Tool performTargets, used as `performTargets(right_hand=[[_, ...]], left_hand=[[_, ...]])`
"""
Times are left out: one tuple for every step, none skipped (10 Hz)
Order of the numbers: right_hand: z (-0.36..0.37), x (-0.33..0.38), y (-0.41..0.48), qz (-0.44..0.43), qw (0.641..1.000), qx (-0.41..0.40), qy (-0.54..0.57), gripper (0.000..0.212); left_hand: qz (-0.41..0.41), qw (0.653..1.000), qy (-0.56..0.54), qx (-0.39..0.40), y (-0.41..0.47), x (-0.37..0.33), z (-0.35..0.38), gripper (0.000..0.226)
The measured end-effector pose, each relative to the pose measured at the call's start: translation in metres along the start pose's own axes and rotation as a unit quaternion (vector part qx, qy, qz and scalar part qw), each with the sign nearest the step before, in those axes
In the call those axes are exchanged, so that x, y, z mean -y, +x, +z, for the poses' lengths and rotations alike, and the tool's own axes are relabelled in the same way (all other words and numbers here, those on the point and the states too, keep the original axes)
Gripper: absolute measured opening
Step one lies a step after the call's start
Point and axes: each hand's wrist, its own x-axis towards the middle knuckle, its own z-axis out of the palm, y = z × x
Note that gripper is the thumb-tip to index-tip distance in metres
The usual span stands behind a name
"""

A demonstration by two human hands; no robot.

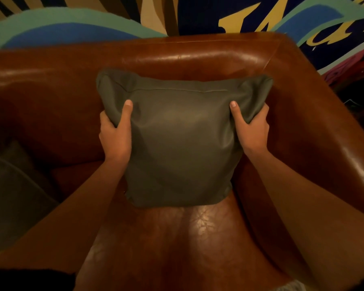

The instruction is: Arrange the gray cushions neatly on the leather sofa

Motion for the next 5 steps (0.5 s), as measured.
performTargets(right_hand=[[-0.002,0.000,-0.001,-0.013,1.000,-0.006,0.000,0.089],[-0.004,0.000,-0.001,-0.026,1.000,-0.017,-0.004,0.092],[-0.006,0.003,-0.002,-0.041,0.999,-0.030,-0.019,0.092],[-0.010,0.013,-0.001,-0.090,0.991,-0.053,-0.078,0.090],[-0.013,0.032,-0.004,-0.182,0.966,-0.041,-0.177,0.082]], left_hand=[[-0.003,1.000,-0.020,-0.010,-0.002,0.000,0.002,0.065],[0.005,0.999,-0.033,-0.017,-0.002,-0.001,0.003,0.065],[0.011,0.999,-0.040,-0.015,0.000,-0.004,0.002,0.063],[0.058,0.997,-0.031,-0.031,0.002,-0.010,0.000,0.069],[0.139,0.987,0.074,-0.039,-0.010,-0.021,-0.007,0.073]])
